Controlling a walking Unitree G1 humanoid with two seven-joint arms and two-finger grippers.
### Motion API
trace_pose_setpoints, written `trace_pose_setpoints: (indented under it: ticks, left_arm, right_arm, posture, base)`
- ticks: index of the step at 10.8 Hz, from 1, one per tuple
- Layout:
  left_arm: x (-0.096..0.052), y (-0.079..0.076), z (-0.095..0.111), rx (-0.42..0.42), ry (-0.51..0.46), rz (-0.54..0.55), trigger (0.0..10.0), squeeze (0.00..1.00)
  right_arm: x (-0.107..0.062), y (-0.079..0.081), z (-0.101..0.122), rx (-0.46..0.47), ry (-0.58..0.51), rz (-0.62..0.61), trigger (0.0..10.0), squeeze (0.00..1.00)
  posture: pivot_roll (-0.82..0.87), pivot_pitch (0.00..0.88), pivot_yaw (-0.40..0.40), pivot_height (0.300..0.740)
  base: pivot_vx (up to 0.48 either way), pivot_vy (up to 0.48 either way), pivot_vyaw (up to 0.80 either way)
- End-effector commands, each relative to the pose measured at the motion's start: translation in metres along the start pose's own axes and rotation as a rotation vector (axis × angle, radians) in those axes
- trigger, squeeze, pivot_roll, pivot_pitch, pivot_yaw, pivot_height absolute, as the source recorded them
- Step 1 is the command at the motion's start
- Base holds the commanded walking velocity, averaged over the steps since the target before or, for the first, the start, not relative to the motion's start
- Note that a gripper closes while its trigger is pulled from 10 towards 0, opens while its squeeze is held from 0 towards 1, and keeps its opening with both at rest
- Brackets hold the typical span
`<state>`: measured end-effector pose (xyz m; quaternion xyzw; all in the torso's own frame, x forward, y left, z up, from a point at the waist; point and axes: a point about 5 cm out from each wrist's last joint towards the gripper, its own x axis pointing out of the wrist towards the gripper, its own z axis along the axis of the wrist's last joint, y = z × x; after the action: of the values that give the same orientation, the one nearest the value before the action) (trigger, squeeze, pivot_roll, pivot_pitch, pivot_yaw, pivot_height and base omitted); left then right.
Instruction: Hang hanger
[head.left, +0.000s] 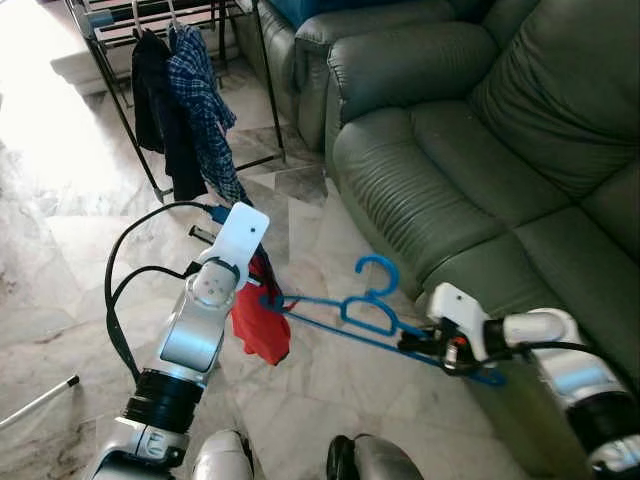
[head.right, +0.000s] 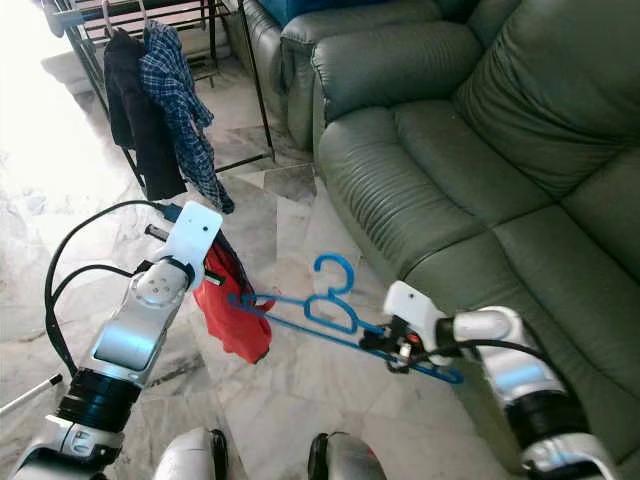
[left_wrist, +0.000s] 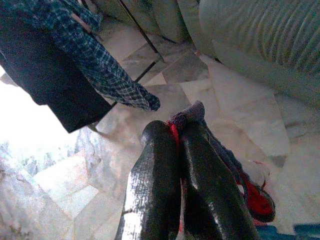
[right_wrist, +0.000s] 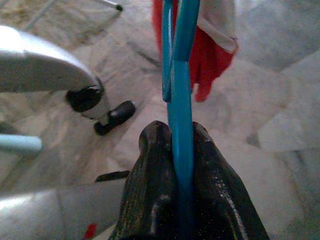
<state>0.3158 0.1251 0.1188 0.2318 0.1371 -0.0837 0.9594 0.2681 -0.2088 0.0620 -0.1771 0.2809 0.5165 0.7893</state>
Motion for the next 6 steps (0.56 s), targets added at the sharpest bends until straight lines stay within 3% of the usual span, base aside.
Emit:
trace_pose_setpoints:
  ticks: [1,6]
  left_arm:
    - [-0.002,0.001,0.01,0.01,-0.031,0.006,10.0,0.0]
    - [-0.007,-0.004,0.021,-0.003,-0.071,-0.034,10.0,0.0]
  right_arm:
    - [-0.003,-0.006,-0.001,0.001,0.005,-0.05,10.0,0.0]
    - [-0.004,-0.017,-0.01,0.021,0.032,-0.154,10.0,0.0]
  posture:
    - [-0.02,0.139,-0.061,0.74]
    - [-0.02,0.137,-0.066,0.74]
  base:
    - [0.0,0.0,0.0]
    - [0.0,0.0,0.0]
